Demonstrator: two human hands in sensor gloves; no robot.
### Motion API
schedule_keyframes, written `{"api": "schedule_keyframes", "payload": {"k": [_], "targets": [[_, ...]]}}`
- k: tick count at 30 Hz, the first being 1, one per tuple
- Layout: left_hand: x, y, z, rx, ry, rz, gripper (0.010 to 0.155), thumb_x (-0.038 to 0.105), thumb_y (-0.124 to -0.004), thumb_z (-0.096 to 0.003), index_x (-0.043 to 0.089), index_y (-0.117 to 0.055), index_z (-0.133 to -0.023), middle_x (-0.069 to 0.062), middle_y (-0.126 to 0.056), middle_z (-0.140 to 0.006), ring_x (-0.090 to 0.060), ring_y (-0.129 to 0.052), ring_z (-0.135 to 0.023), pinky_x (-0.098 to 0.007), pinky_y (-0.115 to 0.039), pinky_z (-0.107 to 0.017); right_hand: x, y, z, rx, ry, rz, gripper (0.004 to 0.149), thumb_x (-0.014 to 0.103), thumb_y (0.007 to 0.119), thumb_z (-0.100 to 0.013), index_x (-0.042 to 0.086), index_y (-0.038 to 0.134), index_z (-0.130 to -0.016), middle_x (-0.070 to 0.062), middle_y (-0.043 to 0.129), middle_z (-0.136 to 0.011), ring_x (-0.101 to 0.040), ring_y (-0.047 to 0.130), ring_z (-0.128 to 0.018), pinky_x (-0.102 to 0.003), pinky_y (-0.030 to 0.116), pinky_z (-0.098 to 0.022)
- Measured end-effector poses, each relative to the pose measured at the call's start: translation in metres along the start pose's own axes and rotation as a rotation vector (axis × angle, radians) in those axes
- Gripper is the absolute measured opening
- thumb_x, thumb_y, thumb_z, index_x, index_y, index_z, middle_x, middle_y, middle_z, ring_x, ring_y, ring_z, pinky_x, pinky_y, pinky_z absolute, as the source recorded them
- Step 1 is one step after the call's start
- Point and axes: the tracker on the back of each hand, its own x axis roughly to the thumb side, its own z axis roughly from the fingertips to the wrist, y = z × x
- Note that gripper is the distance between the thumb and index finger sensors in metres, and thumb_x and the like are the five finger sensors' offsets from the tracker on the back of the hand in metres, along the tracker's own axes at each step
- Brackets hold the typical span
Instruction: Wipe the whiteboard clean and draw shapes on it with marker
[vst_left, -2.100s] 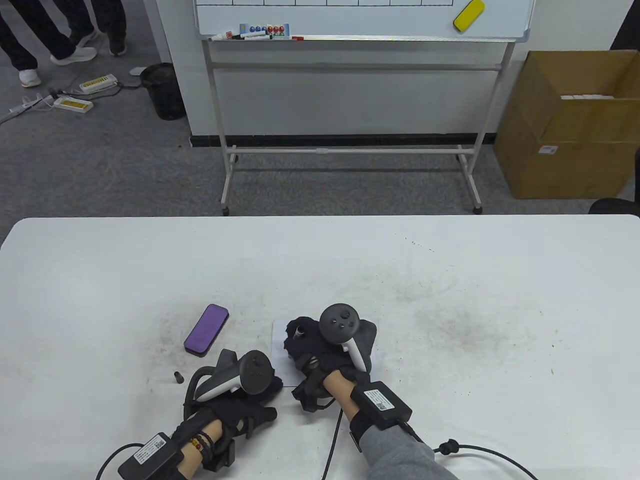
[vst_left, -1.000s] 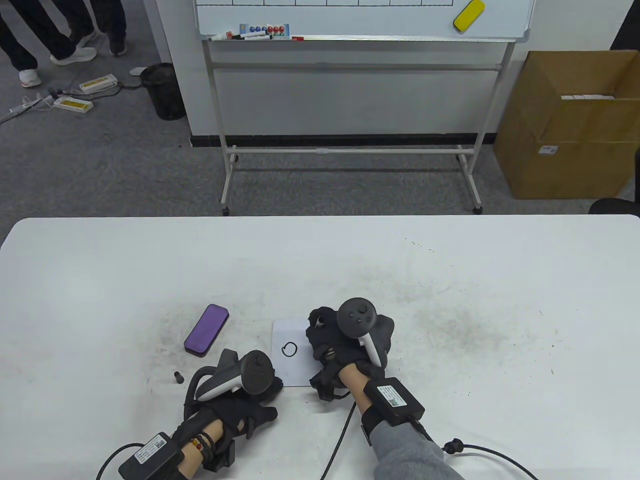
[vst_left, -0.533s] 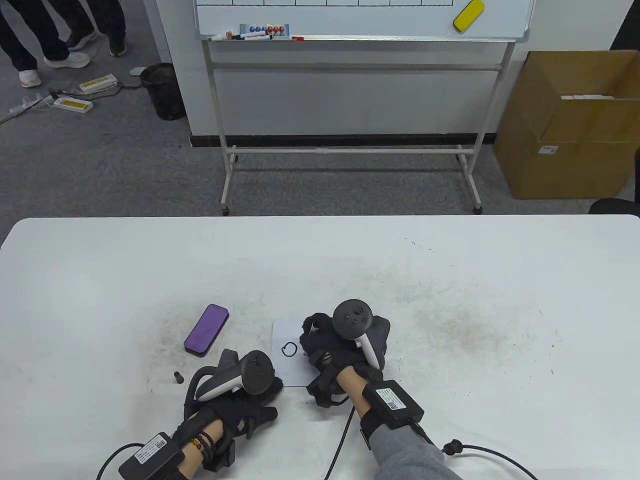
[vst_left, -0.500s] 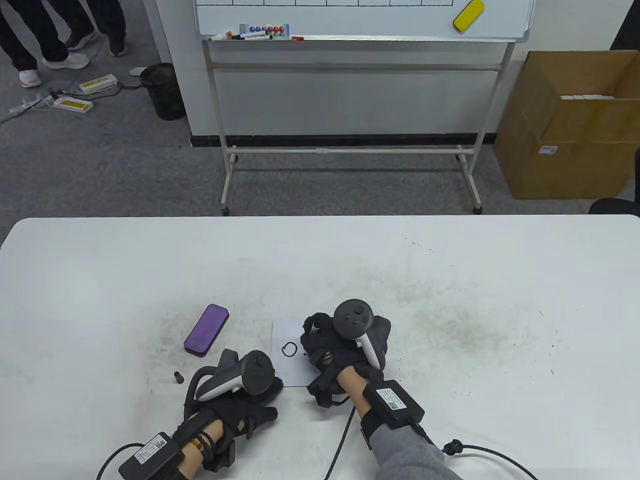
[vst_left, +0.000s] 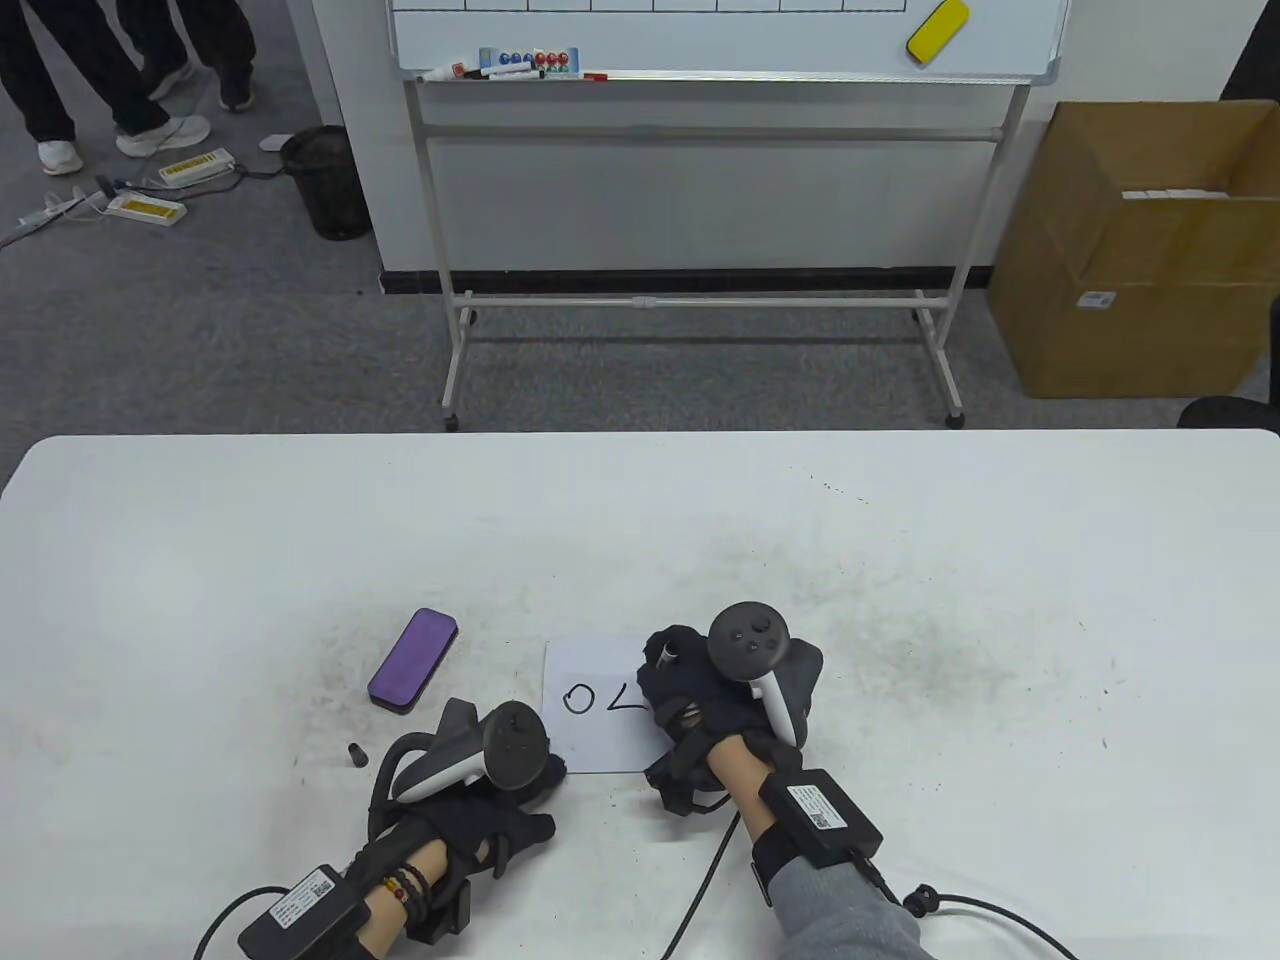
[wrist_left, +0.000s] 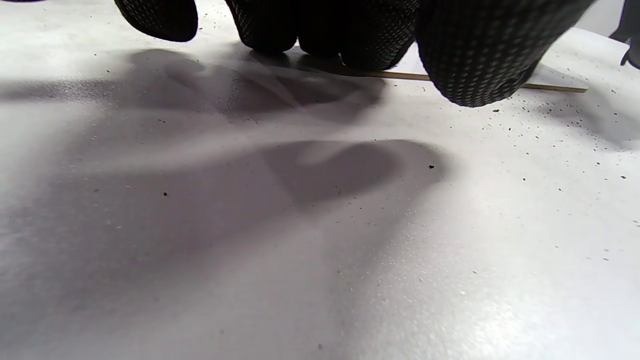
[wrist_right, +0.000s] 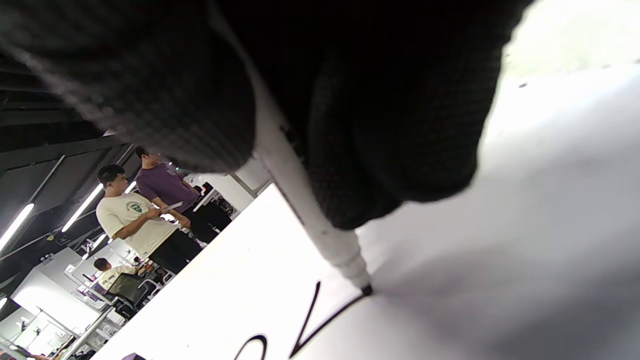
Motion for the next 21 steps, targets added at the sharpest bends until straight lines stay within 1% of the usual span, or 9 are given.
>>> {"api": "schedule_keyframes", "payload": {"k": [8, 12, 14, 16, 21], "targets": [[0.000, 0.000, 0.000, 0.000, 0.000, 0.000, 0.069, 0.052, -0.077, -0.0401, 0.034, -0.059, -0.104, 0.006, -0.046, -0.121, -0.025, -0.049, -0.114, -0.062, -0.051, -0.078, 0.014, 0.014, -0.011, 0.000, -0.027, -0.001, 0.045, 0.035, 0.099, -0.032, 0.025, 0.092, -0.076, -0.011, 0.098, -0.075, -0.029, 0.115, -0.050, -0.032, 0.101, -0.034], [0.000, 0.000, 0.000, 0.000, 0.000, -0.001, 0.069, 0.052, -0.077, -0.0402, 0.034, -0.059, -0.104, 0.006, -0.046, -0.121, -0.025, -0.049, -0.114, -0.062, -0.051, -0.079, 0.018, 0.016, -0.015, 0.004, -0.033, 0.009, 0.045, 0.035, 0.099, -0.032, 0.025, 0.092, -0.076, -0.011, 0.098, -0.075, -0.029, 0.115, -0.050, -0.032, 0.101, -0.034], [0.000, 0.000, 0.000, 0.000, 0.001, -0.005, 0.069, 0.052, -0.077, -0.0401, 0.034, -0.059, -0.104, 0.006, -0.046, -0.121, -0.025, -0.049, -0.114, -0.062, -0.051, -0.079, 0.016, 0.014, -0.014, 0.016, -0.032, -0.009, 0.045, 0.035, 0.099, -0.032, 0.025, 0.091, -0.076, -0.011, 0.098, -0.075, -0.029, 0.115, -0.051, -0.033, 0.100, -0.034], [0.000, 0.000, 0.000, 0.001, 0.001, -0.007, 0.069, 0.052, -0.077, -0.0402, 0.034, -0.059, -0.104, 0.006, -0.046, -0.121, -0.025, -0.049, -0.114, -0.062, -0.051, -0.079, 0.012, 0.006, -0.013, -0.008, -0.033, -0.047, 0.045, 0.035, 0.099, -0.032, 0.024, 0.092, -0.076, -0.011, 0.098, -0.075, -0.029, 0.115, -0.051, -0.033, 0.100, -0.034], [0.001, 0.000, 0.000, 0.002, 0.001, -0.009, 0.069, 0.052, -0.077, -0.0401, 0.034, -0.059, -0.104, 0.006, -0.046, -0.121, -0.025, -0.049, -0.114, -0.062, -0.051, -0.079, -0.002, -0.015, -0.013, -0.046, -0.019, -0.042, 0.045, 0.035, 0.099, -0.032, 0.025, 0.092, -0.076, -0.010, 0.098, -0.076, -0.029, 0.114, -0.050, -0.033, 0.099, -0.034]]}}
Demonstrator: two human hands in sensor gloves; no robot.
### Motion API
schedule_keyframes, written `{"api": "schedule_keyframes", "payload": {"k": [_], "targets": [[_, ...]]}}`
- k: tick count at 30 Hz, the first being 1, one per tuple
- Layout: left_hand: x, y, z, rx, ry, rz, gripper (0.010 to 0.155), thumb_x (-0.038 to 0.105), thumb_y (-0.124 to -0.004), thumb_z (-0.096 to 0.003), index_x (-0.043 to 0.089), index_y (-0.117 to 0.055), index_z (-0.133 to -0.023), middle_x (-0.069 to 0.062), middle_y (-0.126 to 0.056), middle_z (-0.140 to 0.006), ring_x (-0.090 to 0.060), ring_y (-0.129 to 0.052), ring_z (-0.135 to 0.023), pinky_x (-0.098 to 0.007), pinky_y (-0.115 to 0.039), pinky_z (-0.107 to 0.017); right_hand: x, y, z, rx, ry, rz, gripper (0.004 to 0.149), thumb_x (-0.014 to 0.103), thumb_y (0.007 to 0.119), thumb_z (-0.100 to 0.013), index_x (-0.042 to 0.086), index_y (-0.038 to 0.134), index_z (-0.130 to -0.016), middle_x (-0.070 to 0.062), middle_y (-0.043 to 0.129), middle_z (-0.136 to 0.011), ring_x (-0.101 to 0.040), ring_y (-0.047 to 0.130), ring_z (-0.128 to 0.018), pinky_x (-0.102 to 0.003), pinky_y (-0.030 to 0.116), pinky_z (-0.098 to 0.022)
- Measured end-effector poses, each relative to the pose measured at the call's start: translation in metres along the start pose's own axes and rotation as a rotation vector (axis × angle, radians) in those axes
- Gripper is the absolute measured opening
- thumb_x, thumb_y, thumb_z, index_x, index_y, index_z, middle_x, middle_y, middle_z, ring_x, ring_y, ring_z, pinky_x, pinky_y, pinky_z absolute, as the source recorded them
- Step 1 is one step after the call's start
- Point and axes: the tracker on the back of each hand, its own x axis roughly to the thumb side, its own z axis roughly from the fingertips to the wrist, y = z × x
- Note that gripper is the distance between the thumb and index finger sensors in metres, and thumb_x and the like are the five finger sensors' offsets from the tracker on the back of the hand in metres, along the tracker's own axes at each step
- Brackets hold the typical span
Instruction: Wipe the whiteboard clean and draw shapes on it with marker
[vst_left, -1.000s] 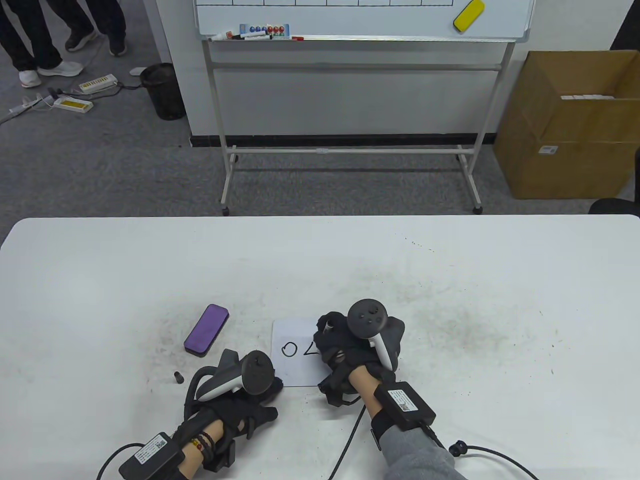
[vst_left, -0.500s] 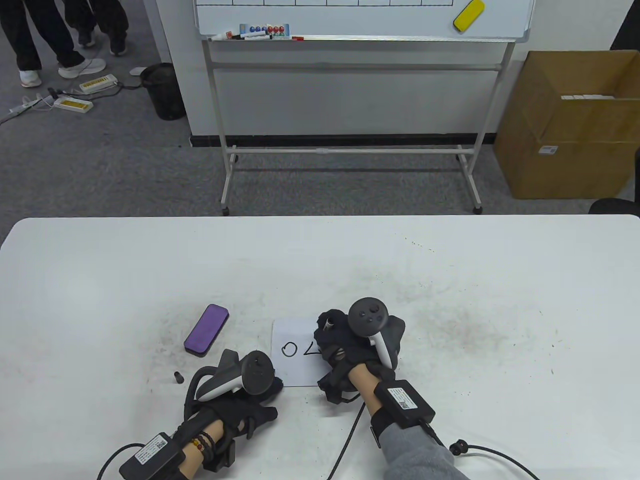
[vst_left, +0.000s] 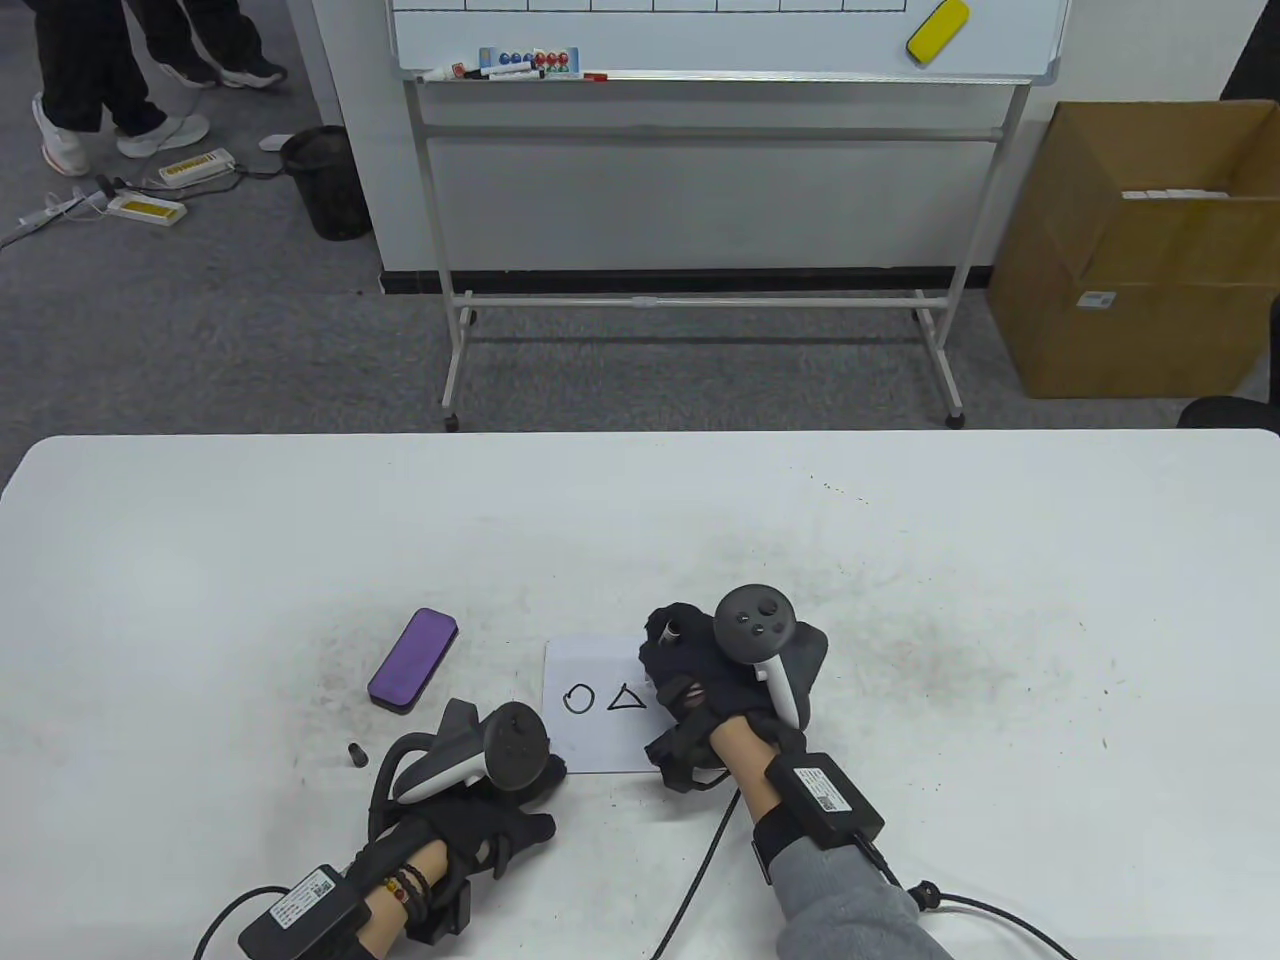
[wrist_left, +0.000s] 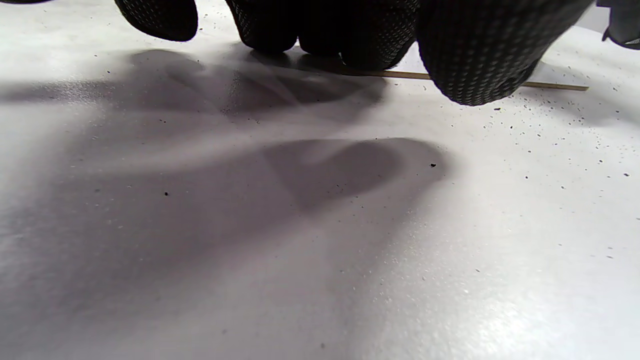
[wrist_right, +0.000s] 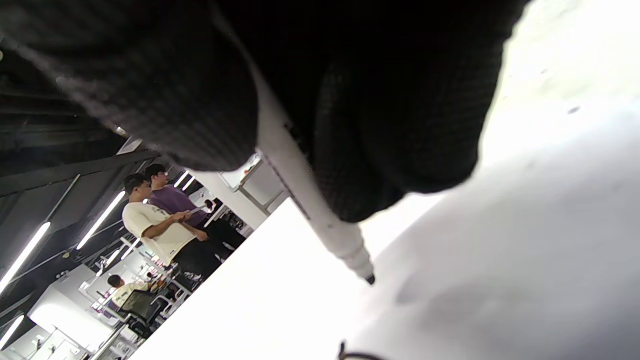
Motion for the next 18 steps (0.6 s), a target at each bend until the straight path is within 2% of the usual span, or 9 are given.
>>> {"api": "schedule_keyframes", "payload": {"k": [4, 14, 18], "targets": [[0.000, 0.000, 0.000, 0.000, -0.002, 0.000, 0.069, 0.052, -0.077, -0.0401, 0.033, -0.059, -0.104, 0.005, -0.046, -0.121, -0.025, -0.049, -0.114, -0.061, -0.051, -0.078, -0.010, -0.006, 0.002, -0.001, 0.011, 0.003, 0.045, 0.035, 0.099, -0.033, 0.025, 0.091, -0.076, -0.010, 0.098, -0.076, -0.029, 0.114, -0.051, -0.033, 0.099, -0.034], [0.001, -0.001, 0.000, 0.009, -0.001, -0.009, 0.068, 0.052, -0.077, -0.0400, 0.034, -0.059, -0.104, 0.006, -0.046, -0.121, -0.026, -0.049, -0.114, -0.061, -0.052, -0.079, -0.014, 0.001, 0.001, 0.020, -0.009, 0.018, 0.045, 0.034, 0.098, -0.033, 0.026, 0.090, -0.077, -0.010, 0.096, -0.078, -0.030, 0.113, -0.055, -0.033, 0.099, -0.037], [0.003, 0.000, -0.001, 0.007, 0.003, -0.012, 0.069, 0.052, -0.077, -0.0400, 0.033, -0.060, -0.104, 0.005, -0.046, -0.120, -0.027, -0.049, -0.114, -0.061, -0.052, -0.079, -0.011, -0.001, 0.002, 0.060, -0.010, 0.056, 0.045, 0.037, 0.098, -0.033, 0.025, 0.091, -0.076, -0.010, 0.098, -0.075, -0.028, 0.115, -0.050, -0.033, 0.099, -0.034]]}}
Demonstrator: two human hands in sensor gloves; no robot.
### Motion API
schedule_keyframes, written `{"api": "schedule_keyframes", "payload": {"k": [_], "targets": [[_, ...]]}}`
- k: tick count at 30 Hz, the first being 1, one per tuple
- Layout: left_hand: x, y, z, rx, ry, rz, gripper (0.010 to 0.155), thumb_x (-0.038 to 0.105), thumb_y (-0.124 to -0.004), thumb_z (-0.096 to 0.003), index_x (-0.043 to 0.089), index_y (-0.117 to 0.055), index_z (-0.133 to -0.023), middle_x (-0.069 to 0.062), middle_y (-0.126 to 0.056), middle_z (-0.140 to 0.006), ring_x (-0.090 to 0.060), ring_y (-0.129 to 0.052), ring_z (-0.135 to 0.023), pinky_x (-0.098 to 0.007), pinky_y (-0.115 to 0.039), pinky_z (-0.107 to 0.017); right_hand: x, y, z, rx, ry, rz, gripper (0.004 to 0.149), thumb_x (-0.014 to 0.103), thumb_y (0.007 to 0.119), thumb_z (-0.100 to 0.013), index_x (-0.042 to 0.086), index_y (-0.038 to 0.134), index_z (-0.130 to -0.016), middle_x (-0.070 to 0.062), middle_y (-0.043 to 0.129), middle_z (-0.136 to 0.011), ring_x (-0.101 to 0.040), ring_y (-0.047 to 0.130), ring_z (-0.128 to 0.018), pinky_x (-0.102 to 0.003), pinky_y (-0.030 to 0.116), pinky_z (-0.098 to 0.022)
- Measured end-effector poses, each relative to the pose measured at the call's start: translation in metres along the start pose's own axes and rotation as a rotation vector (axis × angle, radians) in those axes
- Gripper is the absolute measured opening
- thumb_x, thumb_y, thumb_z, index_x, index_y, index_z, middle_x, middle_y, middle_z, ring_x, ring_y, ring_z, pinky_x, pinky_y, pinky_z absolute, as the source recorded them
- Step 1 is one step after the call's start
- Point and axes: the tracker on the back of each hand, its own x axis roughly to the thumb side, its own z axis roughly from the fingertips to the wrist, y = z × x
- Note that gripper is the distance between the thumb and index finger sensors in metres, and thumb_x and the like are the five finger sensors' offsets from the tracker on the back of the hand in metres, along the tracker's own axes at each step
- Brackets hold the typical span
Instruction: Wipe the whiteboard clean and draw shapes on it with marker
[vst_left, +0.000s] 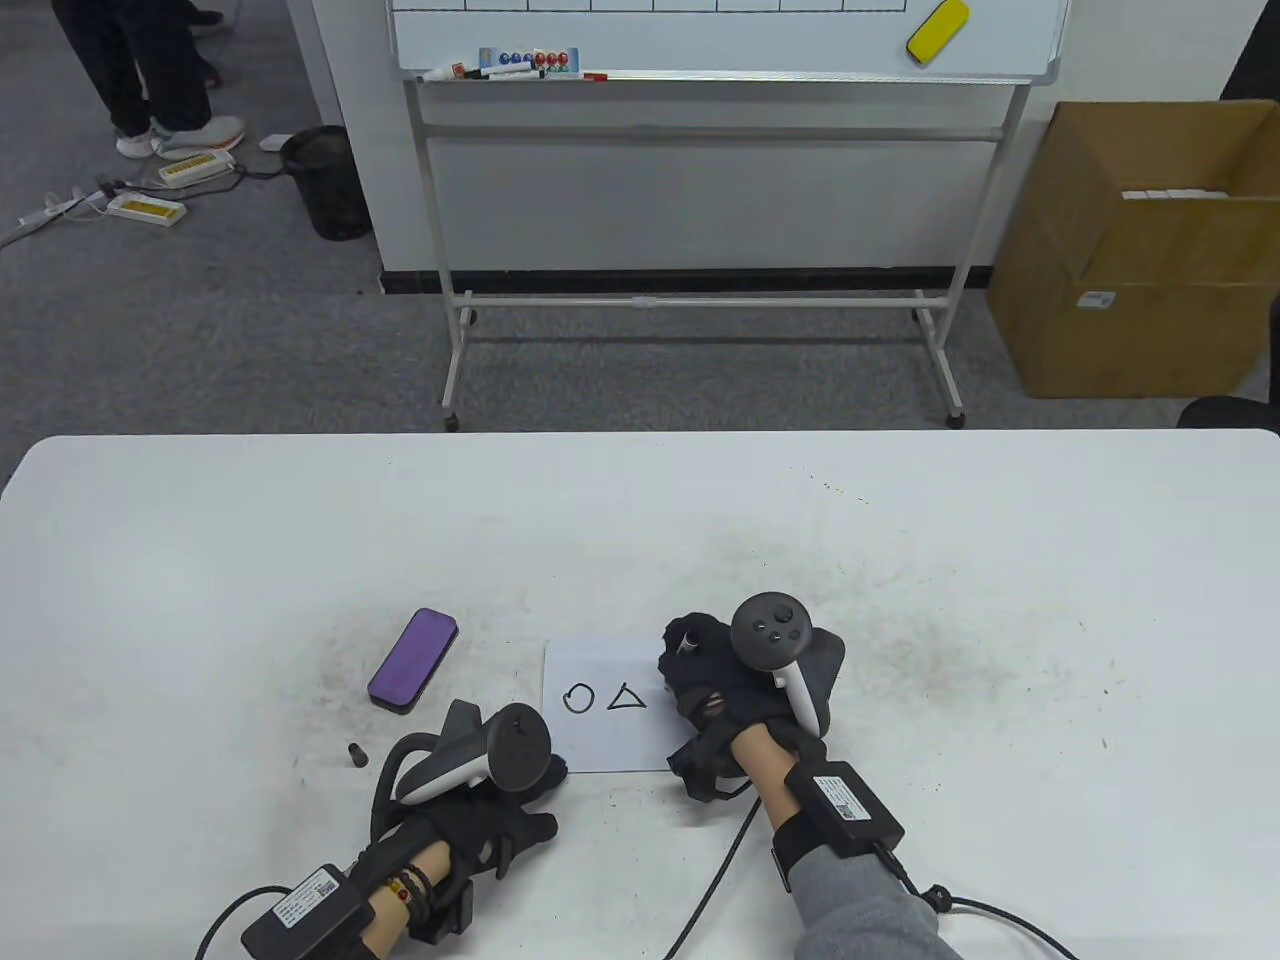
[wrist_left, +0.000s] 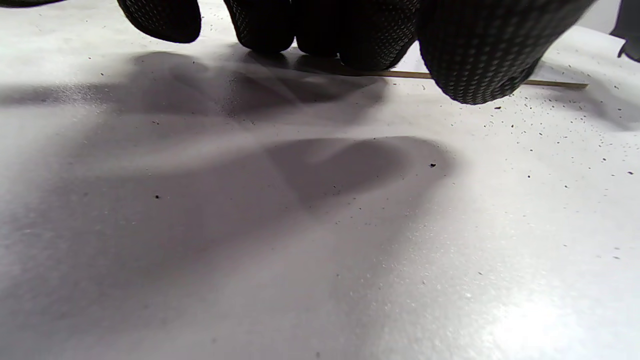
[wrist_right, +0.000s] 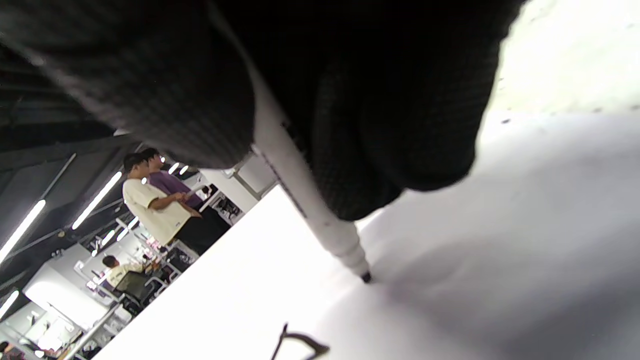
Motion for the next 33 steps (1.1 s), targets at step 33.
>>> {"api": "schedule_keyframes", "payload": {"k": [33], "targets": [[0.000, 0.000, 0.000, -0.005, 0.002, -0.001, 0.069, 0.052, -0.077, -0.0400, 0.033, -0.060, -0.104, 0.005, -0.046, -0.120, -0.027, -0.049, -0.114, -0.060, -0.052, -0.079, -0.014, -0.015, -0.002, -0.094, 0.050, 0.038, 0.046, 0.036, 0.097, -0.033, 0.024, 0.090, -0.077, -0.011, 0.097, -0.076, -0.028, 0.114, -0.051, -0.032, 0.099, -0.034]]}}
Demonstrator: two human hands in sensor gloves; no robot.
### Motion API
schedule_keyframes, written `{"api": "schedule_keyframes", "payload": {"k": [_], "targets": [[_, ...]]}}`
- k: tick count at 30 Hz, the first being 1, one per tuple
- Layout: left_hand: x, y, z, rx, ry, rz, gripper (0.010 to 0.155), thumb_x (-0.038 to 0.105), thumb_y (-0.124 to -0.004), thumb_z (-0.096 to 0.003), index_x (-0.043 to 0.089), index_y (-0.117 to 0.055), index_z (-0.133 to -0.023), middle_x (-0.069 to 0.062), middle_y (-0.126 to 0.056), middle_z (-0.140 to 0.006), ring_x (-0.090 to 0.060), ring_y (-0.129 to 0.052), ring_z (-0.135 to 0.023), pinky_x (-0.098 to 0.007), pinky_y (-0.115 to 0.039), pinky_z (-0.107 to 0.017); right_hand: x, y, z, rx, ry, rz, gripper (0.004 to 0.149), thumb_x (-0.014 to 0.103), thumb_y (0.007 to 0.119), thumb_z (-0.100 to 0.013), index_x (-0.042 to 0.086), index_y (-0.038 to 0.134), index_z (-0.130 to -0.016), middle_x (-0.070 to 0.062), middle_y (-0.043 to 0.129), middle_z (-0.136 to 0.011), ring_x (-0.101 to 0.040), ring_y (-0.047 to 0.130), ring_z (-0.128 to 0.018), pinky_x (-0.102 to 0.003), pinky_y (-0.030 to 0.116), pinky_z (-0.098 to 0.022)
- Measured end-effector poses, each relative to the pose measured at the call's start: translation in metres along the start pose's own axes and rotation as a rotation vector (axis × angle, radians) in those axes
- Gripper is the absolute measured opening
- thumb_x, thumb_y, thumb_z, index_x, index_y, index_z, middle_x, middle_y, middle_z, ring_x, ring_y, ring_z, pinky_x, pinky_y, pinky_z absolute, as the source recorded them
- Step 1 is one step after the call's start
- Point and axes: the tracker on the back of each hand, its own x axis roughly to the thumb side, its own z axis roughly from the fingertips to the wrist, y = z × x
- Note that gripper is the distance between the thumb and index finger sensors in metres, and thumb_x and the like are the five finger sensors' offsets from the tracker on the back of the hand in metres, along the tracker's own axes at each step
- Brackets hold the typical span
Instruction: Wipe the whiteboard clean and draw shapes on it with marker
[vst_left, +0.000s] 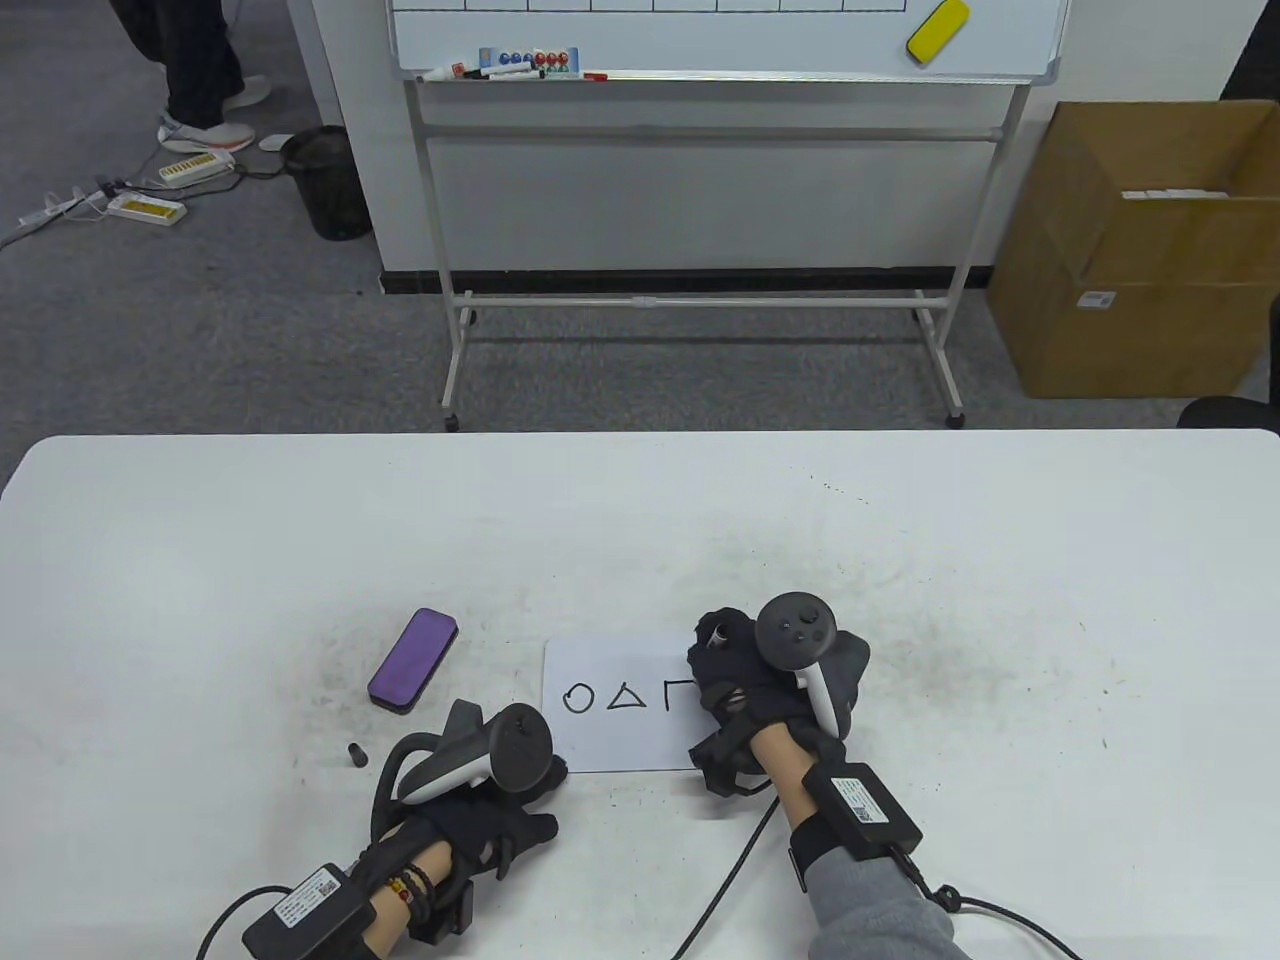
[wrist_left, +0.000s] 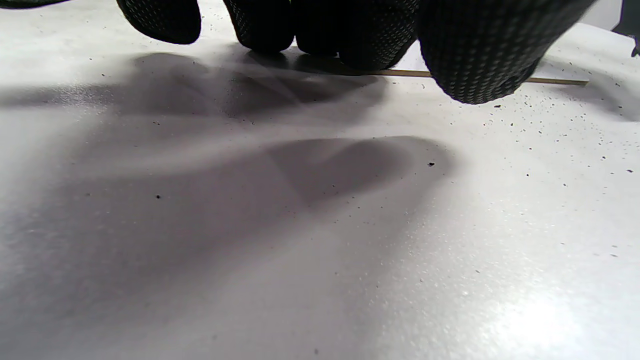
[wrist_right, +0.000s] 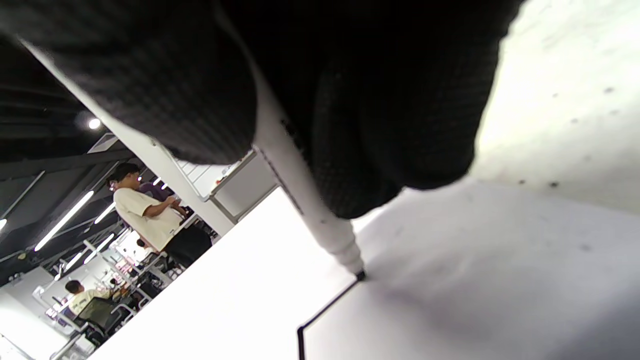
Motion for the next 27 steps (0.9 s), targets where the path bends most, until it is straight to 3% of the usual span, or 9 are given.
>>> {"api": "schedule_keyframes", "payload": {"k": [7, 13, 20, 27], "targets": [[0.000, 0.000, 0.000, 0.000, 0.001, -0.001, 0.069, 0.052, -0.077, -0.0401, 0.032, -0.060, -0.104, 0.004, -0.046, -0.120, -0.028, -0.049, -0.114, -0.061, -0.052, -0.078, 0.004, -0.002, 0.009, 0.065, -0.030, 0.066, 0.046, 0.039, 0.097, -0.032, 0.023, 0.091, -0.075, -0.010, 0.099, -0.072, -0.027, 0.116, -0.047, -0.031, 0.100, -0.031], [0.001, 0.000, 0.000, 0.001, 0.001, -0.004, 0.069, 0.052, -0.077, -0.0401, 0.032, -0.060, -0.103, 0.004, -0.046, -0.120, -0.028, -0.049, -0.114, -0.060, -0.052, -0.078, 0.000, -0.005, 0.011, 0.032, -0.043, -0.060, 0.046, 0.038, 0.097, -0.032, 0.023, 0.091, -0.076, -0.010, 0.099, -0.072, -0.027, 0.115, -0.047, -0.032, 0.100, -0.032], [0.001, 0.000, -0.001, 0.000, 0.001, -0.002, 0.068, 0.052, -0.077, -0.0401, 0.033, -0.060, -0.103, 0.004, -0.046, -0.120, -0.027, -0.049, -0.114, -0.061, -0.052, -0.079, 0.006, 0.012, 0.014, 0.100, -0.054, -0.073, 0.047, 0.037, 0.097, -0.033, 0.023, 0.091, -0.077, -0.011, 0.099, -0.074, -0.028, 0.115, -0.049, -0.032, 0.100, -0.033], [0.000, 0.000, -0.001, 0.000, 0.002, -0.002, 0.068, 0.052, -0.077, -0.0401, 0.033, -0.060, -0.103, 0.005, -0.046, -0.120, -0.027, -0.049, -0.114, -0.061, -0.052, -0.078, 0.003, 0.005, 0.014, 0.050, -0.016, -0.006, 0.047, 0.038, 0.097, -0.032, 0.022, 0.091, -0.076, -0.010, 0.100, -0.072, -0.027, 0.116, -0.047, -0.032, 0.100, -0.031]]}}
